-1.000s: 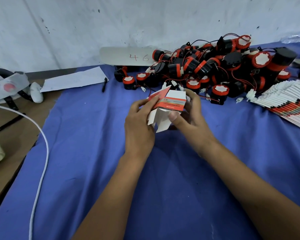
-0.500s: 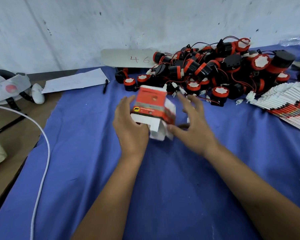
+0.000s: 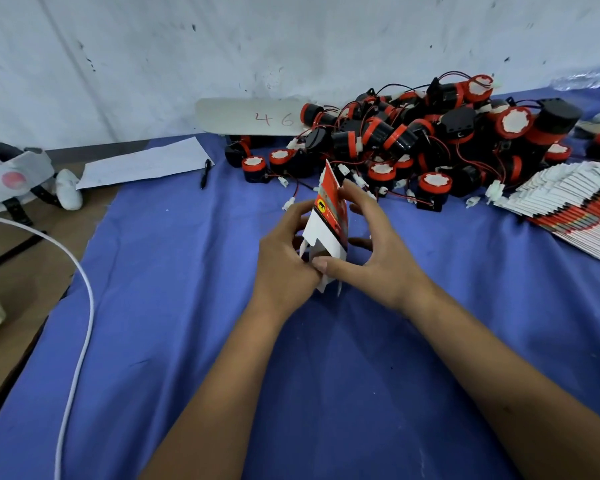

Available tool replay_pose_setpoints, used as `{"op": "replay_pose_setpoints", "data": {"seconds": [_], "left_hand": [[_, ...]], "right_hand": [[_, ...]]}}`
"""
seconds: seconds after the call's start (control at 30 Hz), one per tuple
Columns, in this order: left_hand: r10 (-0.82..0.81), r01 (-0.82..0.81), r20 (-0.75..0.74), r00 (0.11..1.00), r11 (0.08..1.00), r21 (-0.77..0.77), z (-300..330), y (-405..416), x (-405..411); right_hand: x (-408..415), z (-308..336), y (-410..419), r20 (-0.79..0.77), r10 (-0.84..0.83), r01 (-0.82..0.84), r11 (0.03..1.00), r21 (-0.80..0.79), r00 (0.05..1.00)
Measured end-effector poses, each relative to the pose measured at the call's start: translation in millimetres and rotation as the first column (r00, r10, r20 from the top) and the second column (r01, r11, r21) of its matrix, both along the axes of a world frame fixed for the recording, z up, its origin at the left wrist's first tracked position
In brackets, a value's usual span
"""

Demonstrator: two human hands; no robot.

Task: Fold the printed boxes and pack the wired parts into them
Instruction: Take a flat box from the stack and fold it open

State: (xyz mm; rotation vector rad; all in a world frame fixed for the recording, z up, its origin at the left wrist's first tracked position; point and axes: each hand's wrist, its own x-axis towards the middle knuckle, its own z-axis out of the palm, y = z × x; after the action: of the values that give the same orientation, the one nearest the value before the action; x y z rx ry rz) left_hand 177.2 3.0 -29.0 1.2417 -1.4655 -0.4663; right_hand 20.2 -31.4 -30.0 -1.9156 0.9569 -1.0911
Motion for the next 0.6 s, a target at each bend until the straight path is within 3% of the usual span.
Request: {"op": "replay_pose_setpoints", "data": {"seconds": [0.2, 0.4, 0.6], "left_hand": [[0.041, -0.04, 0.096, 0.995, 0.999, -0.007, -5.5, -8.3, 7.1], [0.051, -0.046, 0.066, 0.997, 0.997, -0.069, -5.5, -6.9, 8.6], [0.035, -0.029, 0.074, 0.997, 0.996, -0.083, -4.0, -6.2, 9.4]], "right_hand": [[-7.6, -0.5, -6.4, -0.124, -0.082, 0.069, 0.992, -0.104, 0.989], [-11.1, 1.8, -12.1, -0.094, 0.156, -0.164, 0.983, -0.08, 0.983], [-15.2, 2.0, -13.0, -0.082, 0.042, -0.049, 0.995, -0.091, 0.996]]}}
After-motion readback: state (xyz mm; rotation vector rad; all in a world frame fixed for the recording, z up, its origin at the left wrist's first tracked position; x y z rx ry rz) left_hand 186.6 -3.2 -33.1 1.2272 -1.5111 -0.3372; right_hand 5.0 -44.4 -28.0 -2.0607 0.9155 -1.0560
